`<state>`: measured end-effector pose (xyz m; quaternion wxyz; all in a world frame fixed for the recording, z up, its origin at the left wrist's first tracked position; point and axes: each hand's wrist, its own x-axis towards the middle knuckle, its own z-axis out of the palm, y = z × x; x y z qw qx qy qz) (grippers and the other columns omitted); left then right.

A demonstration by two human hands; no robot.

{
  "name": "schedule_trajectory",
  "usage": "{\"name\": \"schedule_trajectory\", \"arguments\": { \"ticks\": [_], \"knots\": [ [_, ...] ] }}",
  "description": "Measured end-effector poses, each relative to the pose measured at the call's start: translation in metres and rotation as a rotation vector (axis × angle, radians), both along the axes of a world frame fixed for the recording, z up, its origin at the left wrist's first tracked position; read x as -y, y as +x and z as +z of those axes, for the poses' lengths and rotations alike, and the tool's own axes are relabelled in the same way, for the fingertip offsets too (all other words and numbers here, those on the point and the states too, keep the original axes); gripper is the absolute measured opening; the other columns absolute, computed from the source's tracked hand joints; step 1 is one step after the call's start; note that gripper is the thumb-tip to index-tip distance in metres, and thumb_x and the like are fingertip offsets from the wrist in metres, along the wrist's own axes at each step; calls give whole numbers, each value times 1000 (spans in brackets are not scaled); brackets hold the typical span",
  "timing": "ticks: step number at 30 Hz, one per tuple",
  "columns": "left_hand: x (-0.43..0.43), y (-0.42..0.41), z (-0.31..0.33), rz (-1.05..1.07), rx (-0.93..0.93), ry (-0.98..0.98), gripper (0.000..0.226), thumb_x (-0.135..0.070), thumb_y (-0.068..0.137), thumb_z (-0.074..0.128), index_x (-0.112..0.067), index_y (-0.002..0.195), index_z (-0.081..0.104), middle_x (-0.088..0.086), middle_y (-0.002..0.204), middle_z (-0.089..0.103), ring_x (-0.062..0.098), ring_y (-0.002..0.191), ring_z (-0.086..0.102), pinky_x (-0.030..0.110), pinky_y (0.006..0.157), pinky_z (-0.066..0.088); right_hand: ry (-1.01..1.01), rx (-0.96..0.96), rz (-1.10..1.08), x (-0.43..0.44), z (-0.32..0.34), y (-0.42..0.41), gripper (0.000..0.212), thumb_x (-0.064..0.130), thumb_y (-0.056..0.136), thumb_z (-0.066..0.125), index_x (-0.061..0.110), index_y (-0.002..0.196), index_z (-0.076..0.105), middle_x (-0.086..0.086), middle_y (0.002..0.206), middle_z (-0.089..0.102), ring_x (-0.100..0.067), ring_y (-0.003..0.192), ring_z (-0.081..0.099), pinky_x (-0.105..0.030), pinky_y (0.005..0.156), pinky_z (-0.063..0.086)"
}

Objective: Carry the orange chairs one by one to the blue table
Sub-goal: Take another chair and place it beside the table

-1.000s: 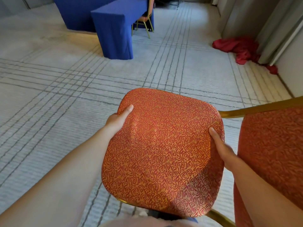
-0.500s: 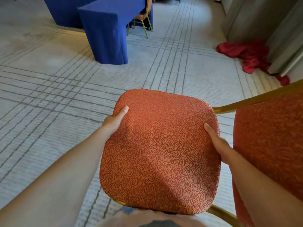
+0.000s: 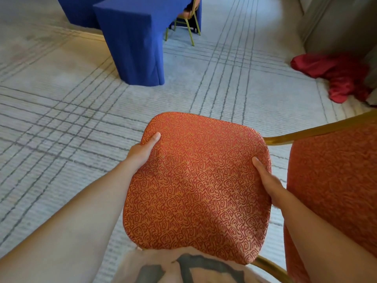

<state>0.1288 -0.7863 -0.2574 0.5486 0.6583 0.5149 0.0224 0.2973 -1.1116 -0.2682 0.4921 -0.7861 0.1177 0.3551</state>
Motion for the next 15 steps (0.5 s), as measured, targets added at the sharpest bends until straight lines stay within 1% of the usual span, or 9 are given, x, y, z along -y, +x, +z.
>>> {"name": "schedule_trajectory", "arguments": {
  "ticks": [3,5,7,9,10,13,15],
  "knots": [
    [-63,62,11,-22,21,29,102,-87,66,51,-10,133,57,17,134,57,33,122,55,43,105,42,-2,16,-27,-56,7,51,107,89,58,58,19,139,53,-12,134,59,-33,120,55,-48,108,42],
    [-102,106,18,-22,52,41,96,-83,70,52,-11,133,56,15,134,57,32,122,54,39,104,42,7,49,-42,-91,17,90,101,87,63,58,20,139,53,-12,135,58,-33,122,55,-49,109,41],
    [-125,136,25,-27,67,66,92,-79,75,52,-9,133,57,16,134,57,32,123,54,38,105,40,17,80,-38,-116,27,119,96,85,65,58,22,138,54,-10,133,60,-31,120,56,-46,109,41],
    [-152,172,30,-37,63,65,92,-79,76,50,-7,133,56,17,135,56,33,124,53,38,106,40,42,96,-46,-141,34,153,92,83,67,59,23,136,57,-7,131,62,-28,118,58,-43,107,43],
    [-164,190,32,-38,61,57,93,-79,76,50,-7,133,56,17,135,56,33,124,53,39,106,40,45,102,-57,-152,35,170,94,85,64,59,24,135,58,-7,129,63,-28,117,58,-42,107,43],
    [-198,241,24,-57,47,7,100,-86,68,51,-10,131,58,15,131,60,33,118,56,42,104,43,12,85,-60,-183,29,223,112,94,47,60,24,134,59,-7,128,64,-28,116,59,-45,108,43],
    [-217,276,16,-57,49,-11,99,-87,67,51,-11,130,59,14,127,62,33,115,58,43,103,44,4,80,-58,-204,24,259,111,93,50,59,22,135,58,-8,129,63,-29,116,58,-46,107,43]
  ]
}}
